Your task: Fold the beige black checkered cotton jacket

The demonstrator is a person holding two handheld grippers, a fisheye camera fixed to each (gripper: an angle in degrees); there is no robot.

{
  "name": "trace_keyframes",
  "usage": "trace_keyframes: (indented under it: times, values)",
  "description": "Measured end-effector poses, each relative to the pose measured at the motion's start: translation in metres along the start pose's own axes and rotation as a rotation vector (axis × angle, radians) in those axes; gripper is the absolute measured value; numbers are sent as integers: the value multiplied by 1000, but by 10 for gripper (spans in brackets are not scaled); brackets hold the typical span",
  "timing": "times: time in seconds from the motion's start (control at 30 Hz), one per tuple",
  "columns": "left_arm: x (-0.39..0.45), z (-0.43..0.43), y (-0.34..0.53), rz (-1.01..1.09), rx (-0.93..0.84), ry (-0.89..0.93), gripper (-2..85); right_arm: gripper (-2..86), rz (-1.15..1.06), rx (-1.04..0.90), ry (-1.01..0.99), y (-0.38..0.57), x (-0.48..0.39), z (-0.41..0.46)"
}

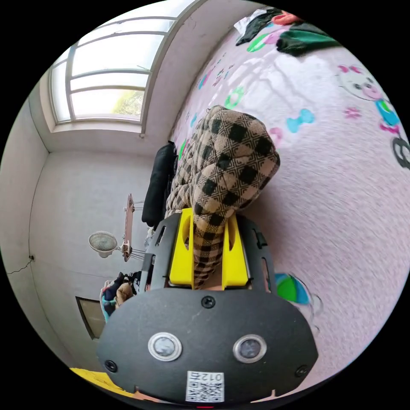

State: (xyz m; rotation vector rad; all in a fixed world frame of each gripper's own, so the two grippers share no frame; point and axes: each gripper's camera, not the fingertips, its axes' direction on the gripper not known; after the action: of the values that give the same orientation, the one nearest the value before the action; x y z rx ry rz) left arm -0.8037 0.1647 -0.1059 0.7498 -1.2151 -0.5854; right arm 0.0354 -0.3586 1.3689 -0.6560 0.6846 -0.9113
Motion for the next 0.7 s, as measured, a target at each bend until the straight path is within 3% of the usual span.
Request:
trace_keyframes:
  times: [0.2,0.27,0.33,0.43,0.57,0.7]
  values:
    - [75,-47,41,227,261,-183,7,95,-183,-137,48,-66,-69,146]
    - [104,-37,35,278,264,-276,2,107,-305,-296,161,-93,-101,198]
    - [103,-17,21,215,182,-263,1,119,-299,-337,223,-108,-108,213]
    - [95,30,12,171,-15,-86,2,124,-209,-254,184,-107,-91,200]
    - [118,37,44,238,103,-180,4,79,-323,56,233,-51,-89,162]
    - [127,40,55,228,127,-218,4,38,-553,108,228,-38,-119,183]
